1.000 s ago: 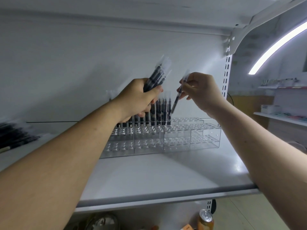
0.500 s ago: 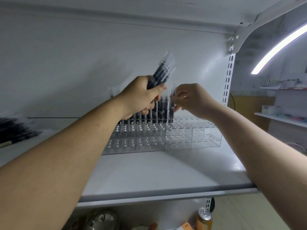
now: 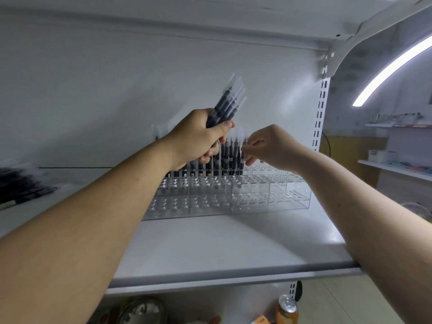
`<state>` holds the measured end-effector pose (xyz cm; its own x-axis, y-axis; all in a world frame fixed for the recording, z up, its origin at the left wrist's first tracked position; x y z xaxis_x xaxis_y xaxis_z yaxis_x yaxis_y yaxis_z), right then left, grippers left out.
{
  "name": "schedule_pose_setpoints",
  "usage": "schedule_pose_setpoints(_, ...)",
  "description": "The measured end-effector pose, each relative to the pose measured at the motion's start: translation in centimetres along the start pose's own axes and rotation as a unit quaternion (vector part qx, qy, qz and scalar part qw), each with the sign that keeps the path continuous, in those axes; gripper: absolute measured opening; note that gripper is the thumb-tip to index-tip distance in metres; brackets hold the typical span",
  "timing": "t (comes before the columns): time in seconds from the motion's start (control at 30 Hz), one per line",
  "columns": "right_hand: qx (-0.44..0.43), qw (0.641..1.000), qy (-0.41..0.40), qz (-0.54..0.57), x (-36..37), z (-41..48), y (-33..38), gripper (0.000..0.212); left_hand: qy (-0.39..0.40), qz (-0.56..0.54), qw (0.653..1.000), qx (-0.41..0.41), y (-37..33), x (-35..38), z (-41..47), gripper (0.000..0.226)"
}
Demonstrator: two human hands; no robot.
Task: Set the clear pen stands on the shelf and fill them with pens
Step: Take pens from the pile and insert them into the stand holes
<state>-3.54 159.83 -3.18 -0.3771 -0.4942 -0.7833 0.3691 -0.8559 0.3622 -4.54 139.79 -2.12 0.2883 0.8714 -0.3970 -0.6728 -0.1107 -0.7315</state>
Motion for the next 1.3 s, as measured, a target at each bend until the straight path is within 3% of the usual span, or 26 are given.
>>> schedule_pose_setpoints(0.1,-0.017,0.999,-0.03,-0.022,-0.9,0.0,-0.3,0.012,0.005,-0.019,1.0,-0.01,0.0,0.1,0.0,0.018)
schedule_pose_setpoints(0.17,-0.031,0.994,-0.102,-0.009,-1.9,0.1,-0.4,0.017,0.007,-0.035,0.999,-0.016,0.0,0.1,0.0,0.018)
schedule_pose_setpoints(0.27,-0.044,0.975,-0.182,0.116,-3.1,0.0,0.0,0.009,0.005,-0.051,0.999,-0.014,-0.2,0.1,0.0,0.019)
schedule_pose_setpoints(0.4,-0.057,0.94,-0.094,0.323,-2.6,-0.3,1.2,0.012,0.007,-0.055,0.998,0.005,-0.6,0.2,-0.1,0.022)
schedule_pose_setpoints(0.57,-0.07,0.929,-0.047,0.36,-1.7,-0.3,1.7,0.025,0.023,-0.033,0.999,0.013,-0.8,0.6,-0.3,0.023)
schedule_pose_setpoints(0.73,-0.055,0.921,-0.067,0.381,-1.7,-0.2,1.8,0.015,0.033,-0.043,0.998,0.011,-0.9,0.9,-0.3,0.025)
schedule_pose_setpoints(0.93,0.0,0.848,-0.191,0.495,-3.6,0.1,0.5,0.018,0.025,-0.045,0.999,-0.007,-0.7,0.7,-0.2,0.022)
schedule_pose_setpoints(1.0,0.008,0.865,-0.245,0.439,-4.6,0.1,-0.2,0.017,0.023,-0.033,0.999,-0.012,-0.6,0.7,-0.2,0.021)
schedule_pose_setpoints(1.07,0.01,0.909,-0.277,0.31,-4.9,0.1,-0.7,0.014,0.025,-0.024,0.999,-0.013,-0.7,0.8,-0.3,0.02)
schedule_pose_setpoints(1.17,0.004,0.956,-0.254,0.15,-4.1,0.4,-0.9,0.009,0.025,-0.026,0.999,-0.011,-0.7,0.7,-0.3,0.022)
schedule_pose_setpoints(1.3,-0.007,0.977,-0.194,0.088,-2.8,0.4,-0.6,0.017,0.027,-0.034,0.999,-0.014,-0.6,0.7,-0.2,0.022)
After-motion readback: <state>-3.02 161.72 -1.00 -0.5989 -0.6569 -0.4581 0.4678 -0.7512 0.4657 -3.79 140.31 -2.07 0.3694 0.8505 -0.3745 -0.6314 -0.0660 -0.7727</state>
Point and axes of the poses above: each hand's wrist, its own z-axis towards the middle knuckle, its own x-axis out of the palm, y = z × x, the point moved 4 cm from there along z, towards the middle knuckle, and after that the axes turned 4 degrees about -z, right-handed, at the moved point
